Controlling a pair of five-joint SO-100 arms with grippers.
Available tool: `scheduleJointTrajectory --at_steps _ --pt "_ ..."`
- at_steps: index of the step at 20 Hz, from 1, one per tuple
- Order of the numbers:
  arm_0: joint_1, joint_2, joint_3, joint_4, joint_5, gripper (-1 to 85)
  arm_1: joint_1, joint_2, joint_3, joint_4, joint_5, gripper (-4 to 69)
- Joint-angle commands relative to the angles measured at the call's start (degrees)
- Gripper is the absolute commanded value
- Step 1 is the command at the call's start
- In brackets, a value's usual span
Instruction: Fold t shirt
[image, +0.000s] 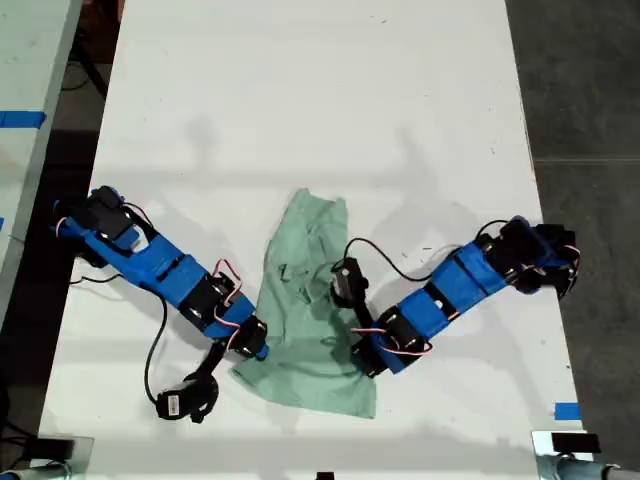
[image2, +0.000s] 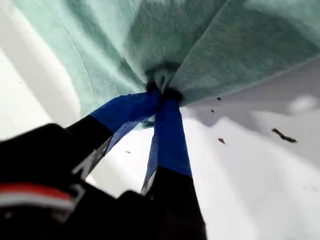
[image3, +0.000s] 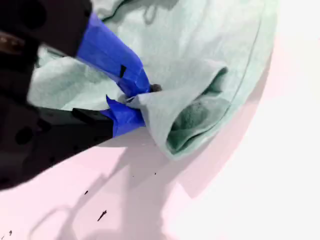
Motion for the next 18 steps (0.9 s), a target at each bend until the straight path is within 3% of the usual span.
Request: scheduleJointTrajectory --at_steps 1,4,10,14,15,16,18 --pt "-0.4 9.1 -4.5 -0.8 3.5 -0.3 0.9 11.2 -3.4 1.3 -5.4 -0.2" --pt "-3.9 17.8 -3.3 1.3 9.1 -0.3 5.0 21.4 -2.8 -0.6 -14.2 -0.2" --pt "-20.6 33.3 2.9 17.1 16.3 -0.3 22.8 37.5 6.9 1.3 -27.9 -0.2" --pt "-35.7 42.9 26.0 15.8 21.5 0.9 36.5 34.6 12.1 1.8 -36.5 -0.3" --pt "-39.0 44.8 32.9 13.4 23.5 8.7 40.0 32.9 14.2 1.8 -38.2 1.9" --pt "-42.8 46.1 38.9 11.9 25.8 18.1 43.2 30.3 14.4 3.5 -40.5 11.3" --pt "-50.3 47.5 47.6 11.2 30.3 26.1 49.0 25.7 12.5 11.3 -44.0 24.0"
